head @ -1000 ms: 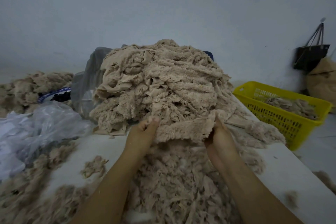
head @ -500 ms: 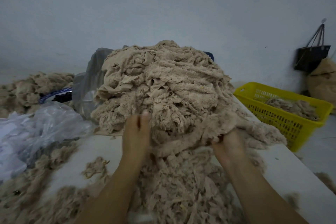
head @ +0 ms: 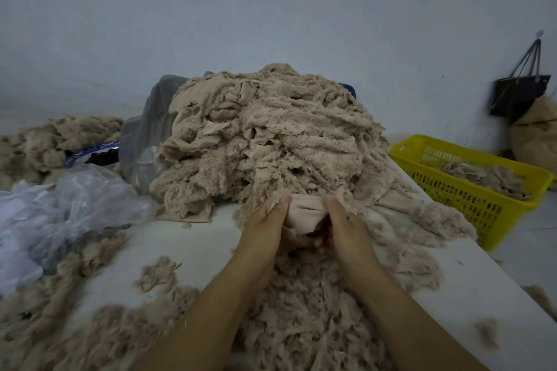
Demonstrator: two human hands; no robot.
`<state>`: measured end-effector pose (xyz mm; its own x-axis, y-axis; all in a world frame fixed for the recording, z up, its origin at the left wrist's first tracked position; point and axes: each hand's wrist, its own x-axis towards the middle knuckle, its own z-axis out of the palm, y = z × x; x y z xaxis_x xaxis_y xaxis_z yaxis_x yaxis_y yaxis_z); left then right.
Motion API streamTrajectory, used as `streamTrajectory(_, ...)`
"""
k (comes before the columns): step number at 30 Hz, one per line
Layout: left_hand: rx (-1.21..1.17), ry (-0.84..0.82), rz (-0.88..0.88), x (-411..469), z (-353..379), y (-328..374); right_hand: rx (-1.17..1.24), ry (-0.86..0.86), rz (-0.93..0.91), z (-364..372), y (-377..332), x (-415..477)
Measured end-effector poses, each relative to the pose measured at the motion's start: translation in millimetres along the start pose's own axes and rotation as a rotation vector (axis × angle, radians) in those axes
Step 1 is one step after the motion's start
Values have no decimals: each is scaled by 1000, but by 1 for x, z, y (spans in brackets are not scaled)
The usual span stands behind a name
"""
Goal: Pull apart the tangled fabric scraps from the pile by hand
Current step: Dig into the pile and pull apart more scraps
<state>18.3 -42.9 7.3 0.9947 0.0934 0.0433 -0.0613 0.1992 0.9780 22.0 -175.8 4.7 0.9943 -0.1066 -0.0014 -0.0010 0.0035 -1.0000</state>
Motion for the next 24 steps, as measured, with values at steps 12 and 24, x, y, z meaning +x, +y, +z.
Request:
streamTrajectory(12, -132, 13, -100, 1, -10, 12, -17, 171, -52, -12, 6, 17)
streamTrajectory(24, -594, -21, -240, 3, -24, 23, -305, -402, -259, 11, 5, -7)
